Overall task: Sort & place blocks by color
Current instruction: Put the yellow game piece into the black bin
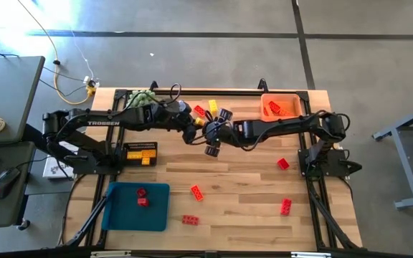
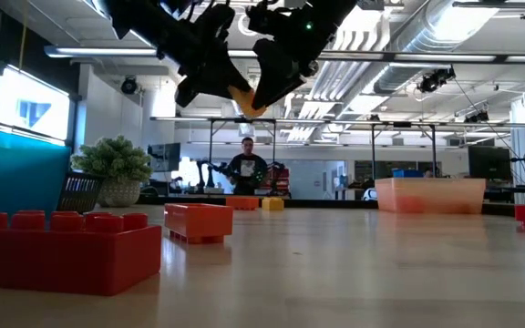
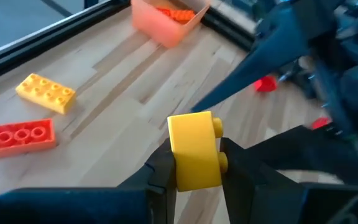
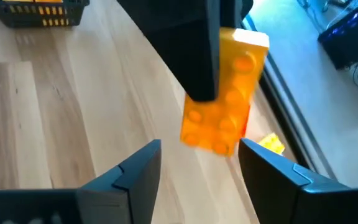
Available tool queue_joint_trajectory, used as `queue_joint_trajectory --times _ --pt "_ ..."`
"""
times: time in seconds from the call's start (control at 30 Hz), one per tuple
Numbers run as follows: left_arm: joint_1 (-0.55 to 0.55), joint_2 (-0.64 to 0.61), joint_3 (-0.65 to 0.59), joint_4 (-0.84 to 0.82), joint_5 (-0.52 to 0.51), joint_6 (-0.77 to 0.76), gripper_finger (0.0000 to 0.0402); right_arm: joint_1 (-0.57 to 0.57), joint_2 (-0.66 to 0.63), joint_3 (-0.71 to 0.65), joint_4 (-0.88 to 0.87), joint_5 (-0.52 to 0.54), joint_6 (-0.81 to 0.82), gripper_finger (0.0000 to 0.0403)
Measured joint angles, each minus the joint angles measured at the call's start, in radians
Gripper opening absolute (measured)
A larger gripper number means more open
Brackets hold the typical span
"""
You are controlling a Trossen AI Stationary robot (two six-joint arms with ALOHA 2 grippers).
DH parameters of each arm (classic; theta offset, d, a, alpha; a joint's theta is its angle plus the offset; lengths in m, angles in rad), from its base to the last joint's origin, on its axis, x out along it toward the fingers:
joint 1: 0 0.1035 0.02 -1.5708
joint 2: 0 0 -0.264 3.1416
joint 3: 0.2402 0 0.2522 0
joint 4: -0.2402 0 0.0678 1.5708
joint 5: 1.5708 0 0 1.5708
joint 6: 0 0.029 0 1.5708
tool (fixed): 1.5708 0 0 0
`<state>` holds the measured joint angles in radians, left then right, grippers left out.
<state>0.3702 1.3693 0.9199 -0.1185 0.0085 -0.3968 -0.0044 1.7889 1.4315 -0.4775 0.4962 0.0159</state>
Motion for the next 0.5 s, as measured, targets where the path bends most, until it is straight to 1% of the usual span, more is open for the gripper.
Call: queue_joint_trajectory --times 0.23,0.37,0.5 --pt "-0.018 -0.021 0.0 -0.111 -0.001 0.029 0.0068 -0.001 0.0 0.0 -0.105 -0.02 0.105 0.0203" --pt "-0.045 -0.062 -0.001 -0.177 -0.001 0.034 0.0068 -0.001 0.0 0.0 -0.151 -0.036 0.148 0.0204" --pt "-0.077 -0.106 -0.001 -0.287 -0.014 0.033 0.0068 -0.001 0.0 0.0 -0.163 -0.037 0.169 0.0204"
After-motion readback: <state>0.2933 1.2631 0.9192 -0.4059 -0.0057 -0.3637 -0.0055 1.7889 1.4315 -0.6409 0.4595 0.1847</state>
